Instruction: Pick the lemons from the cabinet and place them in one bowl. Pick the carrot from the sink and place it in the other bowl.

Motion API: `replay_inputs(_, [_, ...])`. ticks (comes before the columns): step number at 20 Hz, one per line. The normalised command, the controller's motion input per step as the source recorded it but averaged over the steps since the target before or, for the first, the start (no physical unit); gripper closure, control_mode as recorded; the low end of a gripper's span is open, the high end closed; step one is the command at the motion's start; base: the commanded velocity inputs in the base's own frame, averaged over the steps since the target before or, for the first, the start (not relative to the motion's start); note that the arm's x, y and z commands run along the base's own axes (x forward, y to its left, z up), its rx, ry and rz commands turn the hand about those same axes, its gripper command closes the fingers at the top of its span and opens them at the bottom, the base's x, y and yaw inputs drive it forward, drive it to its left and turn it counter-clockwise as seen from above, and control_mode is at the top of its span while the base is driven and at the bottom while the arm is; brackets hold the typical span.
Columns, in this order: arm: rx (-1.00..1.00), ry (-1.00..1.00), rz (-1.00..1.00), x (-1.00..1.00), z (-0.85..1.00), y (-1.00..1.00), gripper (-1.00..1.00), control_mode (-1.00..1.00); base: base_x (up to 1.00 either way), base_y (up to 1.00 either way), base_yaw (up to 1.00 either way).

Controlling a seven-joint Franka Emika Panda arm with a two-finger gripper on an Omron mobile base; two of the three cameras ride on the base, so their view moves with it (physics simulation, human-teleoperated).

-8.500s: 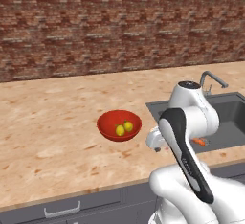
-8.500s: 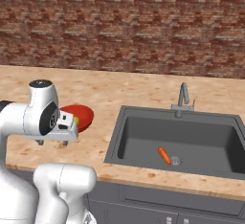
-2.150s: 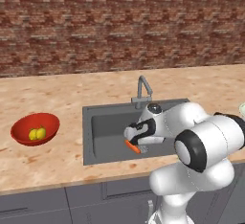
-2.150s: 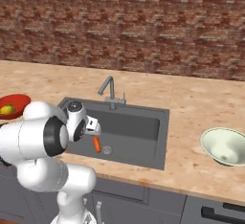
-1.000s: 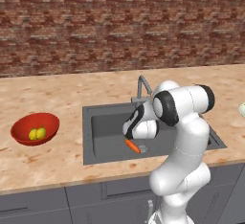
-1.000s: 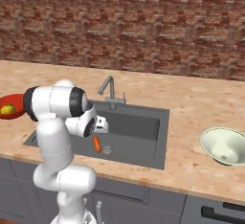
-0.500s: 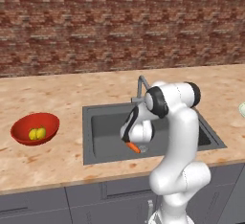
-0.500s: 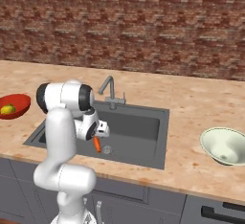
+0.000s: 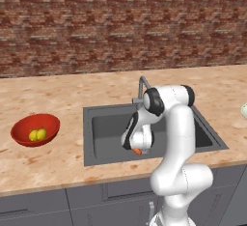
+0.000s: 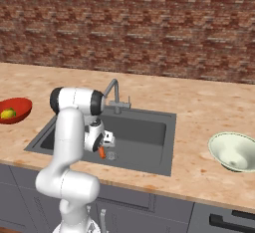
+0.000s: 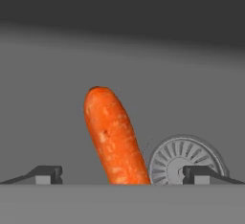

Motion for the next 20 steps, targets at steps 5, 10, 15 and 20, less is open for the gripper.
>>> replay_inputs(5, [0.0, 0.01, 0.0, 0.37, -0.13, 0.0, -1.0, -1.0, 0.0, 0.0, 0.0])
replay_inputs(10, [0.0, 0.06, 0.0, 0.25, -0.1, 0.09, -1.0, -1.0, 0.0, 0.0, 0.0])
replay_inputs(15, [0.0, 0.07, 0.0, 0.0, 0.0, 0.3, -1.0, -1.0, 0.0, 0.0, 0.0])
replay_inputs(20, [0.0, 0.03, 0.0, 0.0, 0.0, 0.28, -1.0, -1.0, 0.0, 0.0, 0.0])
